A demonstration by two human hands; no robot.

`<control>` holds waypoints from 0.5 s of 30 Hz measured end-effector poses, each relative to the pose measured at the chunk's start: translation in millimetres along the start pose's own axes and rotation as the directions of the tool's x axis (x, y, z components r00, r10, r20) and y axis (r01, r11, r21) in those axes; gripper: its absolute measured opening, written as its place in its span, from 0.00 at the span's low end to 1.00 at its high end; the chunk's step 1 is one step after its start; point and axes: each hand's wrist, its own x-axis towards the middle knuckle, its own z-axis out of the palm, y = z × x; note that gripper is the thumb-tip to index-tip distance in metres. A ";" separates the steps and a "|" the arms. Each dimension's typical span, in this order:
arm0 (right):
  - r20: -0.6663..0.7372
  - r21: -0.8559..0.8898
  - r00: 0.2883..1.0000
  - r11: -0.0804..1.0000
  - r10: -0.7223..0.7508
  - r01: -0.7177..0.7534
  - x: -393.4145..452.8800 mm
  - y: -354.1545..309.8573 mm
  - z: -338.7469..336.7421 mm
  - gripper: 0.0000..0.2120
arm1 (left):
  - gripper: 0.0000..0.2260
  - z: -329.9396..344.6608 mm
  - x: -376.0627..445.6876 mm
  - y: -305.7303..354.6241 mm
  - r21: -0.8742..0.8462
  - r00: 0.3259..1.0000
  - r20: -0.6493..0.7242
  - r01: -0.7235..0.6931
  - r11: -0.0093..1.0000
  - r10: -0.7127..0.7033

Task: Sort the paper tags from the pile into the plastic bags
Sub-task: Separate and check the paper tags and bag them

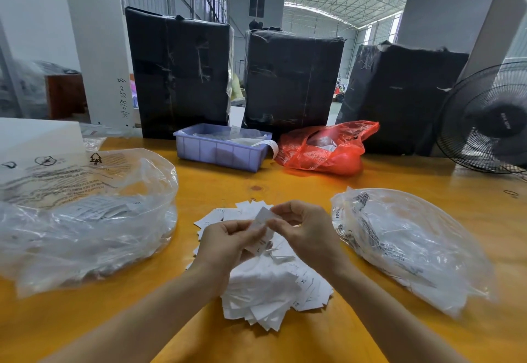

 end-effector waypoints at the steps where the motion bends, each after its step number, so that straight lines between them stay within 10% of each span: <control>1: 0.009 -0.014 1.000 1.000 -0.010 0.010 -0.8 0.2 1.5 0.08 | 0.08 0.0 0.6 0.4 -0.011 1.000 -0.011 0.002 1.000 -0.003; 15: 0.205 0.293 0.970 0.938 0.129 -0.187 -8.8 -5.4 14.5 0.09 | 0.03 4.3 -1.2 8.9 -0.316 0.987 -0.116 0.069 0.946 -0.110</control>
